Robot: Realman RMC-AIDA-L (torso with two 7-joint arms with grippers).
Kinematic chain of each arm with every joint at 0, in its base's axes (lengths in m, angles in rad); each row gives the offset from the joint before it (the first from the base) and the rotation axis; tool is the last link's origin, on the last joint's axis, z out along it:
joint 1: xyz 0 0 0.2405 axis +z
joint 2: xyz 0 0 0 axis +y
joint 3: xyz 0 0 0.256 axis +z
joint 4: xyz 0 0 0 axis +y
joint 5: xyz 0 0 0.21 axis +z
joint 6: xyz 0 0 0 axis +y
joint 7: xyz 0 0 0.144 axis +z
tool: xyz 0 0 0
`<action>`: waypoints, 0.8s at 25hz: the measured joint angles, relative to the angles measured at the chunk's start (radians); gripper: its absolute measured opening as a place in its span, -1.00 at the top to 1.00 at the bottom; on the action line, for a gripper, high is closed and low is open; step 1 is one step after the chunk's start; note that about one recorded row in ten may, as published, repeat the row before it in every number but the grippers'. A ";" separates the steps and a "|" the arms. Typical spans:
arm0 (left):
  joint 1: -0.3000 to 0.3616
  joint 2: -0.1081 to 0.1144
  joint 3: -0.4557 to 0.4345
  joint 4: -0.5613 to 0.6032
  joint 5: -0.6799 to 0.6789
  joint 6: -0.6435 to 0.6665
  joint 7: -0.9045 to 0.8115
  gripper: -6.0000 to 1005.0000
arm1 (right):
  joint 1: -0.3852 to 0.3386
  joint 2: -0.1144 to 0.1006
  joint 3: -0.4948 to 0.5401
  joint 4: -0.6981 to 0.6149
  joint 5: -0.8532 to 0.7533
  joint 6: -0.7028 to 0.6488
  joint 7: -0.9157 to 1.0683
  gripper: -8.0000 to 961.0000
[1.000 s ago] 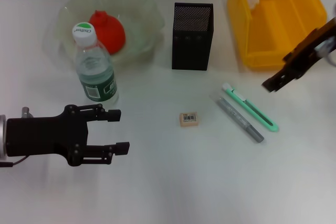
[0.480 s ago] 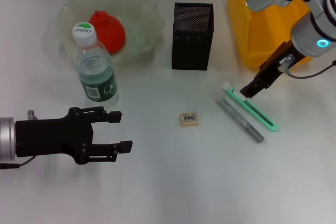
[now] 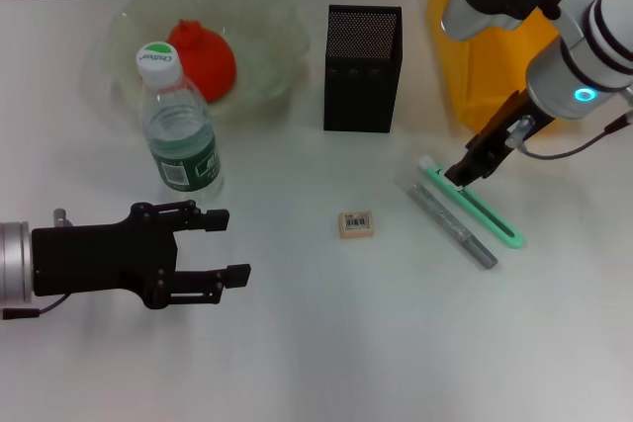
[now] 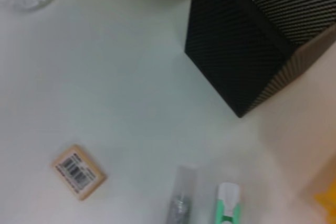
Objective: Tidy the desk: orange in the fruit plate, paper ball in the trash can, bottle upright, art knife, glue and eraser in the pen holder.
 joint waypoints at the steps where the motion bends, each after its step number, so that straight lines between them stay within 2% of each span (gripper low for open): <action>1: 0.001 -0.001 0.002 0.000 0.000 -0.008 0.000 -0.56 | 0.011 0.000 0.000 0.025 0.004 0.008 0.006 -0.15; 5: 0.001 -0.002 0.004 -0.001 0.000 -0.019 0.000 -0.56 | 0.021 0.000 -0.010 0.048 0.012 0.019 0.015 0.01; 11: 0.002 -0.002 0.004 -0.002 0.000 -0.022 0.000 -0.56 | 0.024 0.000 -0.094 0.062 0.014 0.059 0.061 0.24; 16: 0.002 -0.004 0.007 -0.002 0.000 -0.025 0.001 -0.56 | 0.034 0.001 -0.127 0.095 0.014 0.088 0.074 0.26; 20: 0.002 -0.006 0.011 -0.002 0.000 -0.026 0.001 -0.56 | 0.037 0.002 -0.128 0.105 0.014 0.094 0.074 0.37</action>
